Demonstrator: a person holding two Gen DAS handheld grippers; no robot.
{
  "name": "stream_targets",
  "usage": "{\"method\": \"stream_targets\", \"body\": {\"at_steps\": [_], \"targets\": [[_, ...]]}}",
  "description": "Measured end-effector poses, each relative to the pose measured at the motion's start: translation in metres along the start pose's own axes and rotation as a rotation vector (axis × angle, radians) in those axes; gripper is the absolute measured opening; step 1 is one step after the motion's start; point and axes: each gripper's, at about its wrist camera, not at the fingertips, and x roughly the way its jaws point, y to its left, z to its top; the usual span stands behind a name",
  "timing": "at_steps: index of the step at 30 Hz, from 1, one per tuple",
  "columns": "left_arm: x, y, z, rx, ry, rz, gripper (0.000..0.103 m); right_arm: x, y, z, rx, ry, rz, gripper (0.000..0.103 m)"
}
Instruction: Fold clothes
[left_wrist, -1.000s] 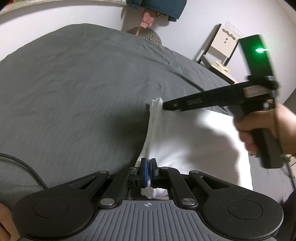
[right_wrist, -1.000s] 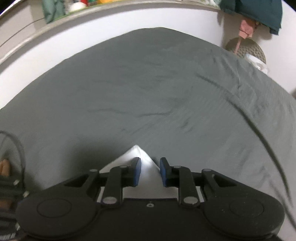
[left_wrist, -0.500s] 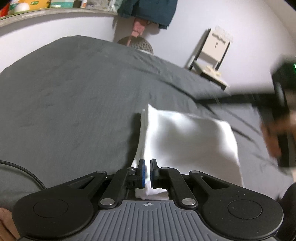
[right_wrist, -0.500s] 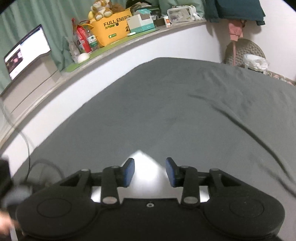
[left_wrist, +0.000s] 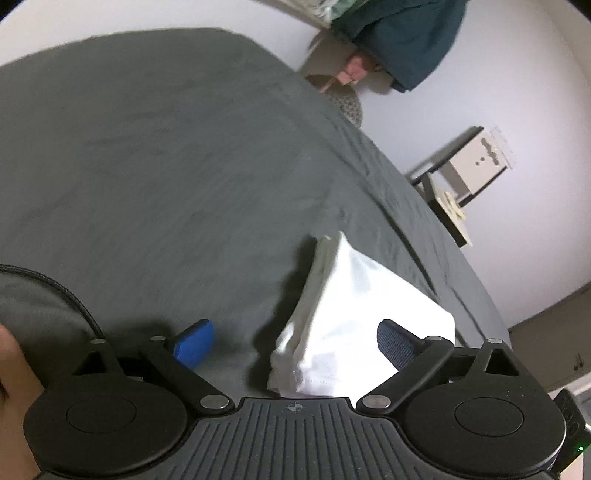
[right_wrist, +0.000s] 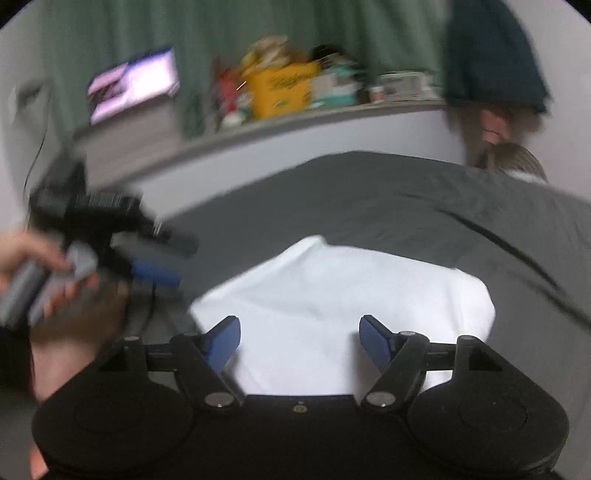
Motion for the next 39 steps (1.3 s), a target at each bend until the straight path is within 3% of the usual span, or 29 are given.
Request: {"method": "stream_targets", "body": {"at_steps": [3,6,9,12,17,24,33,39], "targets": [[0.007,0.004,-0.001,-0.070,0.044,-0.050,0.096,-0.004,-0.028,0.012,0.098,-0.017,-0.017,0.076],[0.017,0.002,-0.003,-0.138,0.133,-0.119,0.096,-0.010,-0.068,0.031,0.232,0.021,-0.059,0.078],[0.025,-0.002,-0.011,-0.176,0.210,-0.078,0.096,-0.008,-0.123,0.042,0.467,0.124,-0.026,0.078],[0.035,0.001,-0.019,-0.272,0.253,-0.097,0.096,0.002,-0.163,0.040,0.649,0.200,0.035,0.078],[0.053,0.003,-0.025,-0.320,0.253,-0.109,0.096,0.016,-0.180,0.008,0.857,0.214,0.149,0.078],[0.077,-0.012,-0.029,-0.331,0.266,-0.094,0.096,0.022,-0.175,0.000,0.886,0.227,0.191,0.078],[0.081,-0.029,-0.024,-0.232,0.246,-0.100,0.096,0.020,-0.177,-0.006,0.919,0.215,0.210,0.079],[0.077,-0.033,-0.013,-0.187,0.218,-0.100,0.096,0.025,-0.187,-0.012,0.947,0.162,0.243,0.078]]}}
